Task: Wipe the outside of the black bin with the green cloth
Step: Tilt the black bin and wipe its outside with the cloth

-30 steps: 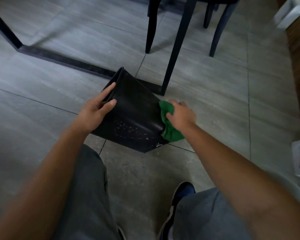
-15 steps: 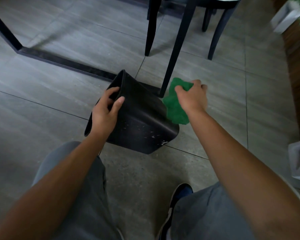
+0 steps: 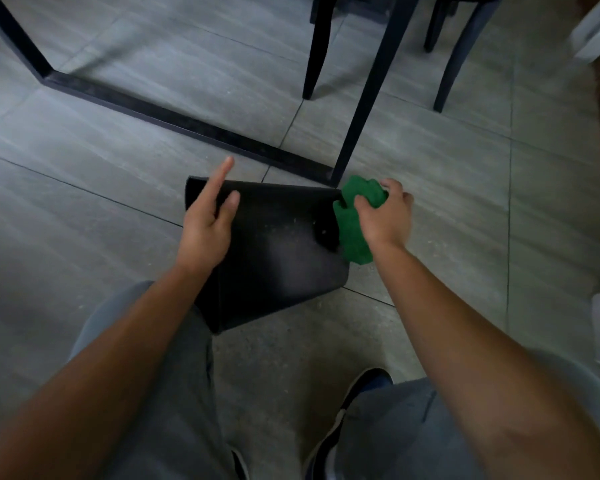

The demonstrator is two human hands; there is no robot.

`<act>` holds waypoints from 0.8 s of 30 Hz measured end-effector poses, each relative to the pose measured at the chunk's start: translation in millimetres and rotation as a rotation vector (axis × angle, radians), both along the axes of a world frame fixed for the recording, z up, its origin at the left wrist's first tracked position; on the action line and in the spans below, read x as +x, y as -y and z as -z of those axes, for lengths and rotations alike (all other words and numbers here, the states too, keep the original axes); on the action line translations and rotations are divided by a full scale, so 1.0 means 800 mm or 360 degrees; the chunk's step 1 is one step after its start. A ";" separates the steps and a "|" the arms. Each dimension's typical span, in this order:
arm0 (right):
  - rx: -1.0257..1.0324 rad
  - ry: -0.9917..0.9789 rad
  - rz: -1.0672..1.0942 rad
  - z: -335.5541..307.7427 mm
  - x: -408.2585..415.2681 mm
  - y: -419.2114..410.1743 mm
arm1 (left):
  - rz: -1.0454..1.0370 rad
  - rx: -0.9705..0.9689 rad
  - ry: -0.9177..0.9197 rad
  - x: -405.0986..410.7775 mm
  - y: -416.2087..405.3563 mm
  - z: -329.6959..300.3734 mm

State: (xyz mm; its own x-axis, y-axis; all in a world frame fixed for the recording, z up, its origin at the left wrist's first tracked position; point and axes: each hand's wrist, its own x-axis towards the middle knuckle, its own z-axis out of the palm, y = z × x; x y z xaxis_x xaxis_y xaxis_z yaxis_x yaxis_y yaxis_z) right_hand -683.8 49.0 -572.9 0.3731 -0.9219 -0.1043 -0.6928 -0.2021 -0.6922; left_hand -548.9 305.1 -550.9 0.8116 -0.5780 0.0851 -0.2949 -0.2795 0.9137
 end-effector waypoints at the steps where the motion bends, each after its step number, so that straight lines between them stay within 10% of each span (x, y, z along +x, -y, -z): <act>1: -0.0045 0.0026 0.0018 0.005 -0.005 0.001 | -0.0030 -0.0032 -0.0035 0.004 -0.003 -0.001; 7: 0.0305 0.0262 0.0418 0.061 -0.021 -0.015 | 0.0161 -0.0052 -0.0551 -0.002 0.012 -0.007; 24: 0.0724 0.0855 0.0736 0.112 -0.015 -0.055 | -0.0097 -0.0033 -0.0681 -0.013 0.037 0.019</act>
State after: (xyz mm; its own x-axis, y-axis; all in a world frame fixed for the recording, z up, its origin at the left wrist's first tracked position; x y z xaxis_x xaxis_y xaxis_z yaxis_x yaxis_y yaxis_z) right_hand -695.5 93.0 -662.8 0.0734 -0.9050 -0.4190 -0.1906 0.3997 -0.8966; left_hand -559.5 275.8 -566.4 0.8090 -0.5296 -0.2553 0.1281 -0.2650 0.9557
